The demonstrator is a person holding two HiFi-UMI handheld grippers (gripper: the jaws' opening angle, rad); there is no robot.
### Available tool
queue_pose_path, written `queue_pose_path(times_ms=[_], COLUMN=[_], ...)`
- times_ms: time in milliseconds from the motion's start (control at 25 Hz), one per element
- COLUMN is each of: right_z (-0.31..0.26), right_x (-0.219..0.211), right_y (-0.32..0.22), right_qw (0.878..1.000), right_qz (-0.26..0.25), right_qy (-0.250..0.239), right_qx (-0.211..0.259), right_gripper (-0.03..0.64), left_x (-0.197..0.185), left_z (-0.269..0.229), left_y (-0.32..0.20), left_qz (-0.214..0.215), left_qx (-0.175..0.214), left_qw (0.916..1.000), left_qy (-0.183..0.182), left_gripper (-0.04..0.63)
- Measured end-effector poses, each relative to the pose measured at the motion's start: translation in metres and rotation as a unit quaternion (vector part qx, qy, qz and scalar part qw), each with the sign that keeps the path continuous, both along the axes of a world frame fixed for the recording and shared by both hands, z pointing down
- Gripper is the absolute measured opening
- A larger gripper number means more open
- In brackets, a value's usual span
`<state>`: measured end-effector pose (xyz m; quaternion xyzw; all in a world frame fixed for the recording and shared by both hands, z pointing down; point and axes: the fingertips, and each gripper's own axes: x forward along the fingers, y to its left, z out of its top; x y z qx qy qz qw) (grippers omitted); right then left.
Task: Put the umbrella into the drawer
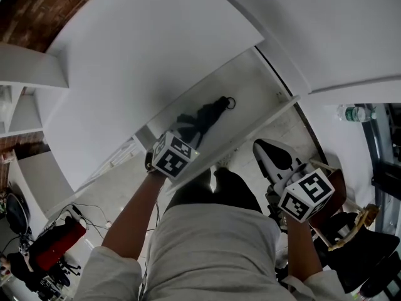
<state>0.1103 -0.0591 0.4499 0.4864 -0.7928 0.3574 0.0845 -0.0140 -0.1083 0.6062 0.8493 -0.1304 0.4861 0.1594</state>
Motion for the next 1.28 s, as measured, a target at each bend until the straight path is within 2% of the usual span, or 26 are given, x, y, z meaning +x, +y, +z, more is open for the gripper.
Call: queue_pose_path(times_ms=[280,400,600,760,1000,1120,1280], right_z=[-0.004,-0.01,-0.02,-0.028,-0.043,-0.049,-0.057], right_x=[-0.007,-0.014,-0.024,-0.032,-0.044,-0.054,-0.063], right_y=[0.002,0.003,0.001,-0.001,-0.009,-0.009,-0.01], right_qw=[1.0,1.0,0.999,0.998,0.997,0.996,0.995], right_qz=[-0.011,-0.021,-0.036,-0.048,-0.067,-0.08,-0.088], right_qy=[0.003,0.004,0.006,0.009,0.014,0.015,0.005], right_qx=[0.005,0.012,0.019,0.027,0.041,0.048,0.054], right_gripper=[0.029,0.029,0.028,0.028,0.028,0.028,0.028], left_x=[-0.005,-0.007,-0.008,-0.009,-0.017,-0.024,-0.03], left_z=[-0.057,-0.087,-0.124,-0.142,-0.159,-0.171,-0.187], left_y=[0.009,0.01,0.006,0.01,0.012,0.012,0.014], left_qz=[-0.056,-0.094,-0.143,-0.159,-0.189,-0.209,-0.214], left_qx=[0.02,0.022,0.055,0.077,0.072,0.08,0.098], left_qw=[0.9962,0.9901,0.978,0.9727,0.9654,0.9587,0.9548], left_qy=[0.064,0.102,0.141,0.151,0.164,0.175,0.181], left_gripper=[0.017,0.015,0.015,0.015,0.015,0.015,0.015])
